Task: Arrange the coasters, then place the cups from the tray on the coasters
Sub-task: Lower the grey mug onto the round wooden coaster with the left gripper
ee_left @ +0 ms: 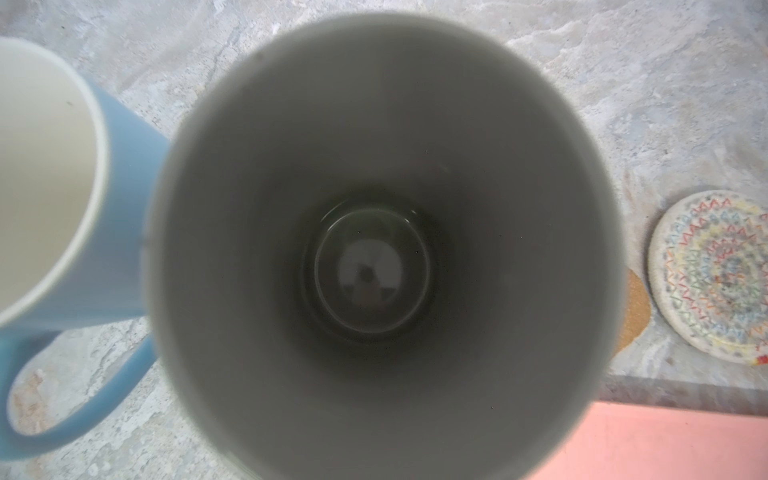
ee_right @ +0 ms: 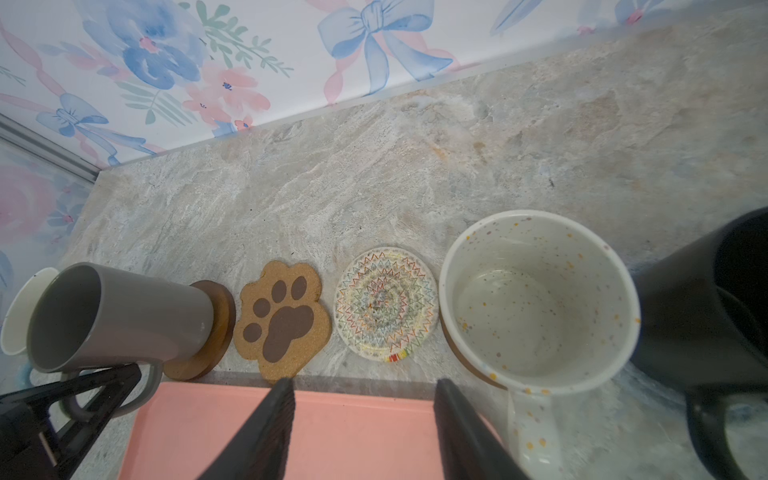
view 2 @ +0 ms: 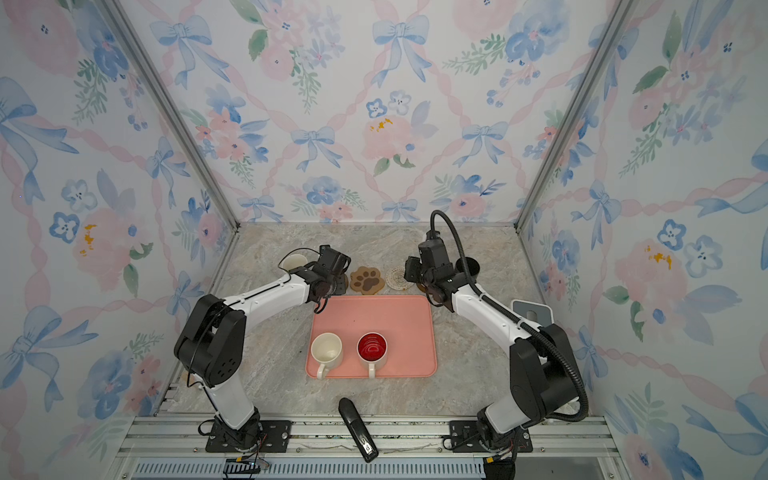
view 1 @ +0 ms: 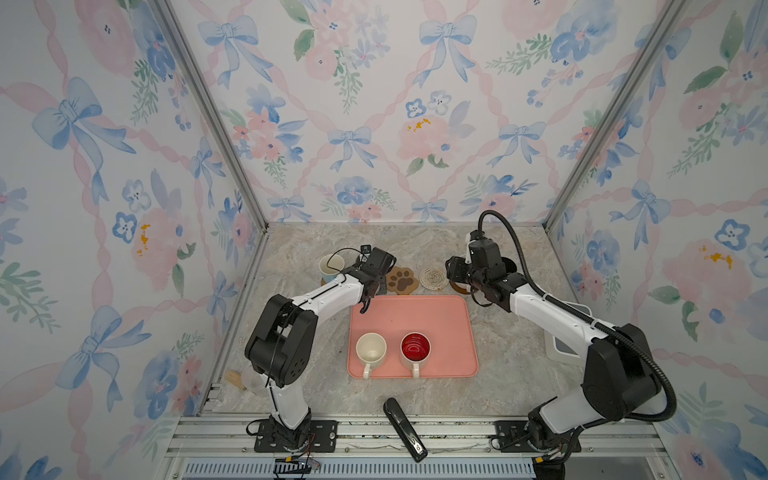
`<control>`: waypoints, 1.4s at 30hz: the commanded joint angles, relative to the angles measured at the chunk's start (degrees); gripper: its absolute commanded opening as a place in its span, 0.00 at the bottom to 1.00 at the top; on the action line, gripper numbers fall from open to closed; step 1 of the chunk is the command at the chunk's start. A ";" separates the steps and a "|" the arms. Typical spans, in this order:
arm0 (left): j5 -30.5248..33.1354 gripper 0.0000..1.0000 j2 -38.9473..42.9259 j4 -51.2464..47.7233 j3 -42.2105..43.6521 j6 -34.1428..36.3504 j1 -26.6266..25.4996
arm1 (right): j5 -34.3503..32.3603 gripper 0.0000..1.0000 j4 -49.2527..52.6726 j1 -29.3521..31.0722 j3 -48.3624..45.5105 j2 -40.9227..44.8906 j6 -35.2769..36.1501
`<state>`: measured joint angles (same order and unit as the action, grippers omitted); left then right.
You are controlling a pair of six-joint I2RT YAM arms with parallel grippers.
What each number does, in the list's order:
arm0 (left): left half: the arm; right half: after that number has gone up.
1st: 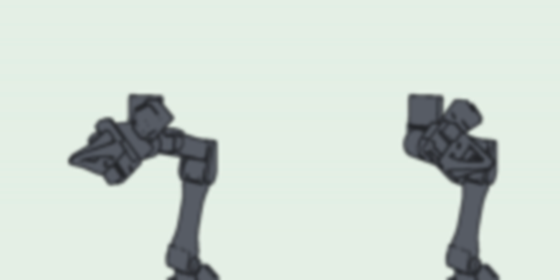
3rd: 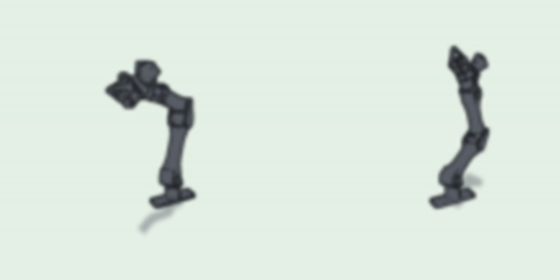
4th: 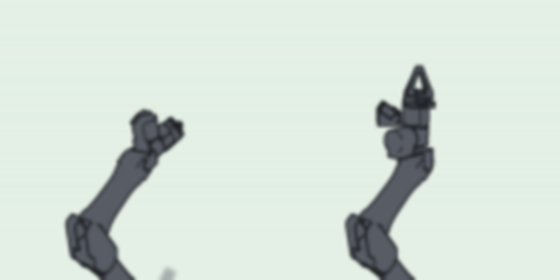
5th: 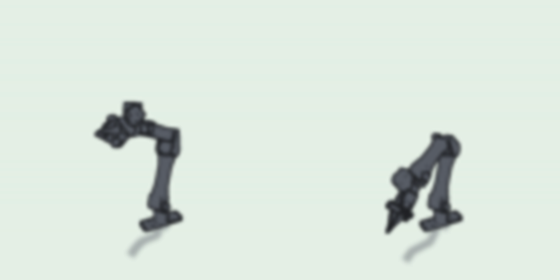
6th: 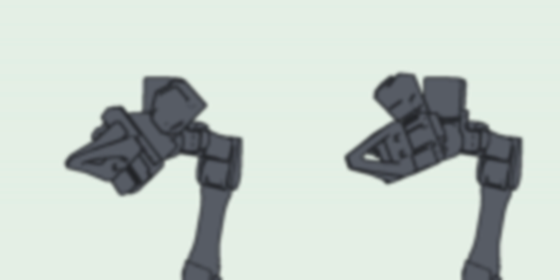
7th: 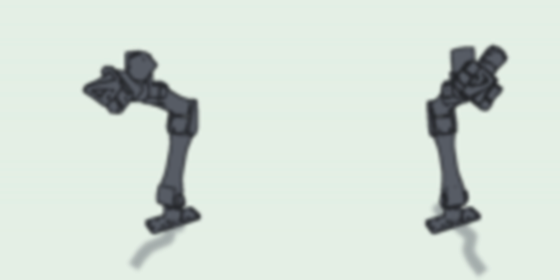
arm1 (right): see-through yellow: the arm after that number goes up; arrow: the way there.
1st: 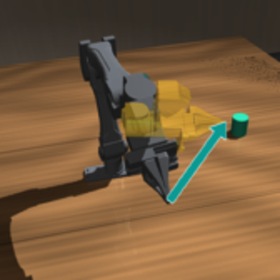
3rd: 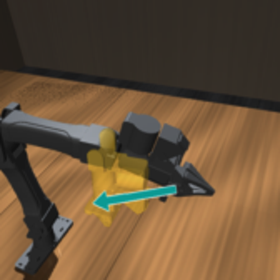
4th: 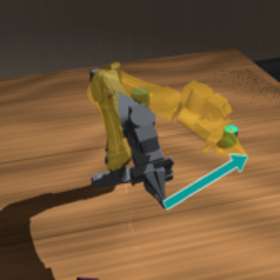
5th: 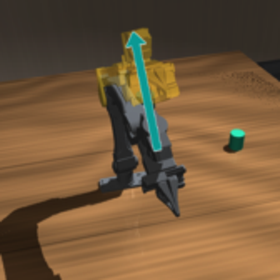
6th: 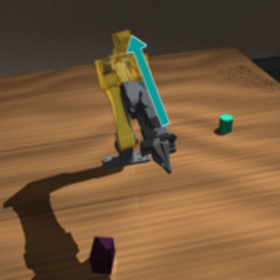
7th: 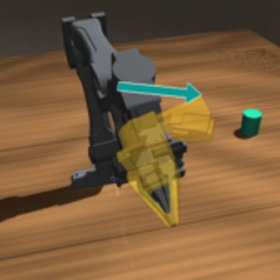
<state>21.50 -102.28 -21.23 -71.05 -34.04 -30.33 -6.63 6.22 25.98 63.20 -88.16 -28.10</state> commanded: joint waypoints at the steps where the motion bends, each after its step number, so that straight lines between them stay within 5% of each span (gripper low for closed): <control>1: 1.22 0.00 0.20 3.62 -0.59 -0.14 0.35 | -0.49 0.57 0.43 0.37 1.66 -0.60 -0.08; 31: 0.83 0.00 0.25 3.52 0.65 -0.85 0.48 | -0.49 0.58 0.51 0.46 1.66 -0.69 -0.07; 42: 0.83 0.13 0.79 3.57 0.99 -0.77 0.44 | -0.49 0.58 0.45 0.45 1.60 -0.69 -0.03</control>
<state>20.51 -102.72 -20.69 -70.28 -34.52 -30.33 -6.63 6.26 25.98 63.75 -88.25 -28.10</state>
